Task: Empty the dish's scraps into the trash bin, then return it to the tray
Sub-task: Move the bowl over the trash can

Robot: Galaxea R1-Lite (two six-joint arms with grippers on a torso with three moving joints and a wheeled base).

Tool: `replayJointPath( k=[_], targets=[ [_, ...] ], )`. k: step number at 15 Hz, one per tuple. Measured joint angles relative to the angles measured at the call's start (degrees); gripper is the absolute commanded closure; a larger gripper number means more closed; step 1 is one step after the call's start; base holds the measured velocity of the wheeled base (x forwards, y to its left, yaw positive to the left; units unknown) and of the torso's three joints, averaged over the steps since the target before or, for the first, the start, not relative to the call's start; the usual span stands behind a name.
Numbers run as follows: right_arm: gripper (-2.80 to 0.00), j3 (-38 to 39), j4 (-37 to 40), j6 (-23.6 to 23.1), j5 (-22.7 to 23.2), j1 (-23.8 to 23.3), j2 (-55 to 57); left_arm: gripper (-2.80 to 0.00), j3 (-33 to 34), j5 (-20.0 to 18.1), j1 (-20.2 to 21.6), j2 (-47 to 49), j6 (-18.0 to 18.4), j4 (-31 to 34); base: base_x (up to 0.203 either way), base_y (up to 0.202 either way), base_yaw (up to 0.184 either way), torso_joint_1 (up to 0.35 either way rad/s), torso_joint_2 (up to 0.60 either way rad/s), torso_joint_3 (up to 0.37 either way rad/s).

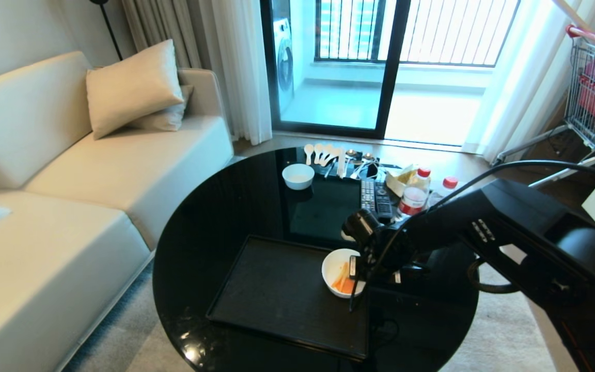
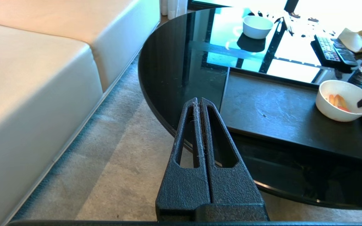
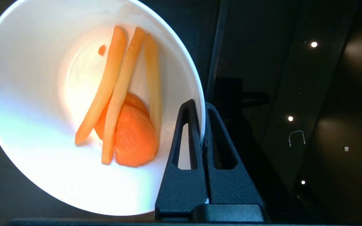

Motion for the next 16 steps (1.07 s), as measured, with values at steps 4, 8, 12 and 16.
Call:
replayJointPath(
  k=[4, 8, 12, 16],
  targets=[
    [0.00, 0.02, 0.24, 0.00, 0.05, 0.00, 0.05, 0.00, 0.00, 0.02, 0.00, 0.00, 0.00, 0.02, 0.000, 0.000, 0.000, 0.000, 0.00, 0.000],
    [0.00, 0.11, 0.49, 0.49, 0.25, 0.00, -0.55, 0.00, 0.00, 0.03, 0.00, 0.00, 0.01, 0.02, 0.000, 0.000, 0.000, 0.000, 0.00, 0.000],
    [0.00, 0.80, 1.29, 4.09, 0.30, -0.09, -2.91, 0.00, 0.00, 0.02, 0.00, 0.00, 0.04, 0.02, 0.000, 0.000, 0.000, 0.000, 0.00, 0.000],
    [0.00, 4.37, 1.33, 7.04, 0.37, -0.43, -7.54, 0.00, 0.00, 0.00, 0.00, 0.00, 0.01, -0.02, 0.000, 0.000, 0.000, 0.000, 0.00, 0.000]
  ],
)
